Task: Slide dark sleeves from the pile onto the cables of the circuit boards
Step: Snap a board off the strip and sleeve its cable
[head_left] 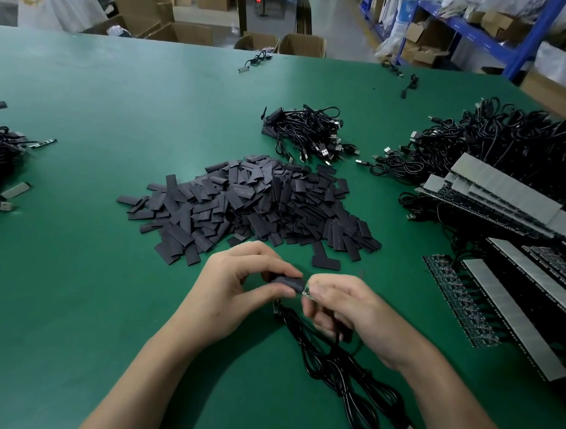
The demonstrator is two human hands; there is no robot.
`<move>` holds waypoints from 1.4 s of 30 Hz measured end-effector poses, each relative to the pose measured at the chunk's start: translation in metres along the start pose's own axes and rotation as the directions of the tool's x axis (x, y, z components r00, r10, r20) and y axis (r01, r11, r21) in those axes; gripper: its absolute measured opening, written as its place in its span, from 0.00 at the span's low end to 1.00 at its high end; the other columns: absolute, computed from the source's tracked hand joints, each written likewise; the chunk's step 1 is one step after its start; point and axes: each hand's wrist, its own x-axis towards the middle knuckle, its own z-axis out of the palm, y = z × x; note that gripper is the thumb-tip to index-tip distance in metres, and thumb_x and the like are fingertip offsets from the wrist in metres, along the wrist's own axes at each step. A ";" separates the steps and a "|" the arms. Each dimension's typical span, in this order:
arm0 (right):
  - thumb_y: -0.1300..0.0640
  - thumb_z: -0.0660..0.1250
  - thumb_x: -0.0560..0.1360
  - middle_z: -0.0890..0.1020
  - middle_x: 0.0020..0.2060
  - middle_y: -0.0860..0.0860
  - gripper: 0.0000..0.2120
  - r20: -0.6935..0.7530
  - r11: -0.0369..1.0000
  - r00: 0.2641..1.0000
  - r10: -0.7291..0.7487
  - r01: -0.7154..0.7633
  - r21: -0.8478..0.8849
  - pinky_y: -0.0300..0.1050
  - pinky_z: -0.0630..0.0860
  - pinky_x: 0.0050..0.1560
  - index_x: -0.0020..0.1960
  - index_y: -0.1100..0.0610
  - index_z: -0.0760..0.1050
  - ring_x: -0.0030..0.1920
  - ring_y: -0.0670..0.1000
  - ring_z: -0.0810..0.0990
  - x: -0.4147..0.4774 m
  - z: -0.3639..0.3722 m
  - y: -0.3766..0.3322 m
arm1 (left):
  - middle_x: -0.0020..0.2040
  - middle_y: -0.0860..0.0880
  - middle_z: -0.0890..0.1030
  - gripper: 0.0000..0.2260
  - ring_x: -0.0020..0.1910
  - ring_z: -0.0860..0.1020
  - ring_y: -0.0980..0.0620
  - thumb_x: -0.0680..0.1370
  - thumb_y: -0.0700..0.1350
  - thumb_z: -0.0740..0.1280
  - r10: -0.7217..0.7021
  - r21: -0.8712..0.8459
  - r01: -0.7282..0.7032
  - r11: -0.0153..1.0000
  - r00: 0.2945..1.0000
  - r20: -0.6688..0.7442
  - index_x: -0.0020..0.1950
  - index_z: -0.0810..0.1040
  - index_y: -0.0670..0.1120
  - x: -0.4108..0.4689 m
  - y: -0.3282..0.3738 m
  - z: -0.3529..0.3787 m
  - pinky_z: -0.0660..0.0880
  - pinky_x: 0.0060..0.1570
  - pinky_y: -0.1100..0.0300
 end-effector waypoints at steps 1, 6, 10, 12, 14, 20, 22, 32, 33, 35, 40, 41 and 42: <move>0.46 0.62 0.79 0.74 0.31 0.48 0.13 -0.001 1.000 1.000 0.003 -0.003 -0.007 0.38 0.68 0.34 0.42 0.52 0.77 0.33 0.46 0.72 -0.001 -0.002 -0.001 | 0.47 0.54 0.83 0.08 0.47 0.81 0.54 0.73 0.46 0.77 -0.002 0.006 0.002 1.000 1.000 -0.015 0.52 0.88 0.49 0.000 0.000 0.000 0.70 0.49 0.71; 0.52 0.65 0.79 0.81 0.34 0.48 0.11 -0.047 1.000 0.999 0.008 -0.009 -0.012 0.38 0.73 0.36 0.39 0.48 0.80 0.36 0.47 0.79 -0.003 -0.004 -0.001 | 0.46 0.53 0.83 0.08 0.46 0.80 0.56 0.73 0.46 0.77 -0.005 0.040 0.008 0.999 0.997 -0.075 0.52 0.88 0.48 0.001 0.001 -0.002 0.68 0.46 0.74; 0.51 0.65 0.80 0.80 0.31 0.49 0.13 -0.041 1.000 0.999 0.031 -0.031 0.002 0.37 0.70 0.34 0.38 0.48 0.79 0.32 0.47 0.76 -0.004 -0.006 -0.004 | 0.46 0.52 0.83 0.08 0.46 0.80 0.54 0.73 0.46 0.77 0.001 0.019 0.000 1.000 0.998 -0.063 0.52 0.88 0.48 0.001 0.003 -0.002 0.68 0.46 0.73; 0.51 0.65 0.80 0.79 0.30 0.49 0.12 -0.030 0.999 0.999 0.043 -0.043 0.003 0.37 0.69 0.34 0.38 0.49 0.80 0.31 0.46 0.74 -0.004 -0.007 -0.003 | 0.46 0.52 0.83 0.08 0.46 0.80 0.54 0.73 0.46 0.77 0.014 0.020 -0.013 1.000 0.999 -0.039 0.51 0.88 0.48 0.001 0.004 -0.002 0.68 0.47 0.73; 0.51 0.66 0.80 0.79 0.29 0.48 0.12 -0.017 0.999 0.999 0.050 -0.050 -0.001 0.36 0.69 0.34 0.38 0.49 0.80 0.31 0.46 0.74 -0.004 -0.007 -0.002 | 0.45 0.53 0.83 0.08 0.46 0.80 0.56 0.73 0.46 0.77 0.031 0.033 -0.031 0.999 0.999 -0.014 0.51 0.88 0.48 0.000 0.005 -0.001 0.68 0.47 0.74; 0.47 0.67 0.79 0.78 0.29 0.47 0.11 -0.006 0.998 0.998 0.063 -0.063 0.001 0.36 0.69 0.35 0.39 0.48 0.81 0.31 0.45 0.73 -0.003 -0.006 -0.001 | 0.46 0.56 0.82 0.08 0.47 0.81 0.56 0.74 0.50 0.76 0.026 0.001 -0.026 1.000 0.999 0.035 0.52 0.88 0.51 0.000 0.006 0.004 0.69 0.48 0.73; 0.47 0.67 0.79 0.78 0.28 0.47 0.11 0.003 0.998 0.998 0.064 -0.064 -0.013 0.37 0.68 0.35 0.39 0.48 0.81 0.32 0.46 0.73 -0.002 -0.006 -0.001 | 0.46 0.56 0.82 0.08 0.48 0.81 0.57 0.74 0.49 0.76 0.042 0.009 -0.042 0.999 0.999 0.033 0.52 0.88 0.51 0.001 0.004 0.004 0.69 0.49 0.74; 0.53 0.65 0.81 0.78 0.28 0.47 0.12 0.044 0.999 0.998 0.046 -0.047 0.013 0.38 0.70 0.37 0.40 0.49 0.81 0.31 0.46 0.74 -0.005 -0.009 -0.002 | 0.45 0.53 0.84 0.06 0.47 0.82 0.51 0.74 0.47 0.76 -0.017 -0.105 0.022 0.994 0.998 0.053 0.50 0.88 0.51 0.000 0.005 0.006 0.72 0.48 0.67; 0.53 0.65 0.81 0.78 0.28 0.47 0.12 0.044 0.999 0.998 0.046 -0.046 0.015 0.38 0.70 0.37 0.41 0.50 0.81 0.32 0.46 0.74 -0.005 -0.009 -0.002 | 0.45 0.53 0.84 0.06 0.46 0.82 0.52 0.74 0.47 0.76 -0.017 -0.110 0.022 0.994 0.999 0.046 0.50 0.88 0.50 -0.001 0.005 0.007 0.72 0.47 0.68; 0.53 0.65 0.81 0.78 0.28 0.47 0.11 0.049 0.999 0.998 0.043 -0.044 0.019 0.38 0.70 0.38 0.41 0.50 0.81 0.32 0.46 0.74 -0.005 -0.010 -0.002 | 0.45 0.54 0.84 0.06 0.45 0.81 0.52 0.74 0.47 0.76 -0.018 -0.108 0.022 0.994 0.999 0.039 0.50 0.88 0.50 -0.001 0.007 0.008 0.71 0.46 0.67; 0.54 0.65 0.82 0.77 0.28 0.46 0.12 0.047 0.999 0.998 0.037 -0.037 0.013 0.36 0.71 0.38 0.42 0.50 0.82 0.31 0.46 0.74 -0.004 -0.009 0.000 | 0.45 0.54 0.84 0.06 0.45 0.81 0.52 0.74 0.46 0.77 -0.011 -0.081 0.014 0.997 0.999 0.032 0.50 0.88 0.50 -0.001 0.007 0.007 0.71 0.45 0.66; 0.54 0.65 0.82 0.77 0.28 0.46 0.12 0.045 0.999 0.998 0.037 -0.038 0.015 0.36 0.71 0.38 0.42 0.50 0.82 0.31 0.46 0.74 -0.004 -0.008 0.001 | 0.45 0.55 0.83 0.06 0.45 0.81 0.53 0.74 0.47 0.76 -0.005 -0.076 0.008 0.997 0.999 0.034 0.51 0.88 0.51 -0.001 0.006 0.007 0.71 0.45 0.67; 0.54 0.65 0.82 0.77 0.28 0.46 0.11 0.042 0.999 0.998 0.036 -0.037 0.018 0.37 0.71 0.38 0.42 0.50 0.82 0.31 0.46 0.74 -0.003 -0.007 0.002 | 0.45 0.55 0.83 0.07 0.45 0.81 0.52 0.74 0.48 0.76 0.000 -0.072 0.003 0.997 0.999 0.037 0.51 0.88 0.51 -0.002 0.006 0.006 0.72 0.45 0.66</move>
